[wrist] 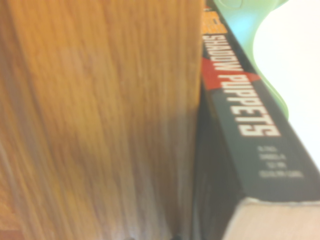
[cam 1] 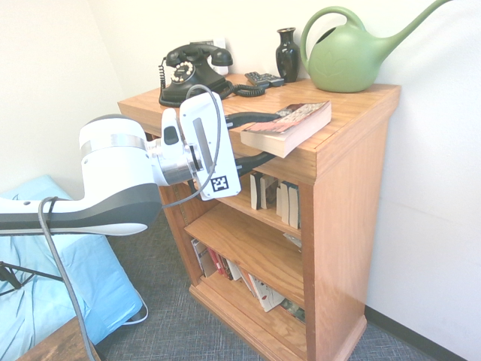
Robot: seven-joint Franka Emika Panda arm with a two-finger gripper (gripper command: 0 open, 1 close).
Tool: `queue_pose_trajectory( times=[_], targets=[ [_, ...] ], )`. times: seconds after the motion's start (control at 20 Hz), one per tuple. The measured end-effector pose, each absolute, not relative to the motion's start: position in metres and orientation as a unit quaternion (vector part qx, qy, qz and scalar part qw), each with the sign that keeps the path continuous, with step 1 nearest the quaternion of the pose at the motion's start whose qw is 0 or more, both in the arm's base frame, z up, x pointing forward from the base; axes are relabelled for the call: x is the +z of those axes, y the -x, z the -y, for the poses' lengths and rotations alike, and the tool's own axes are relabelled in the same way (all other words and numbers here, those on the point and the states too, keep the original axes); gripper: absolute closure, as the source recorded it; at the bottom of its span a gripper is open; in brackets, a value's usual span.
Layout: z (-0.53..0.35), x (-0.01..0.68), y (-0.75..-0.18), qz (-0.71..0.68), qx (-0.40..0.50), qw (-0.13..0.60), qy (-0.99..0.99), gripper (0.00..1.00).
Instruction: Organize the shelf
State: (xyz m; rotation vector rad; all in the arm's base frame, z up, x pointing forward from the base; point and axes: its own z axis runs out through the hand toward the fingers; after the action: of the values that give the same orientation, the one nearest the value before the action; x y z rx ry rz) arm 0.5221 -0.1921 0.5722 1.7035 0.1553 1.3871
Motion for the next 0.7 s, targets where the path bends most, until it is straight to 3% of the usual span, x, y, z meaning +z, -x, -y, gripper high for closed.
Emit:
queue_pose_trajectory(
  times=[0.7],
  targets=[
    [0.186,0.571,-0.529,-0.065,0.566,0.450,-0.688,1.00]
  ],
)
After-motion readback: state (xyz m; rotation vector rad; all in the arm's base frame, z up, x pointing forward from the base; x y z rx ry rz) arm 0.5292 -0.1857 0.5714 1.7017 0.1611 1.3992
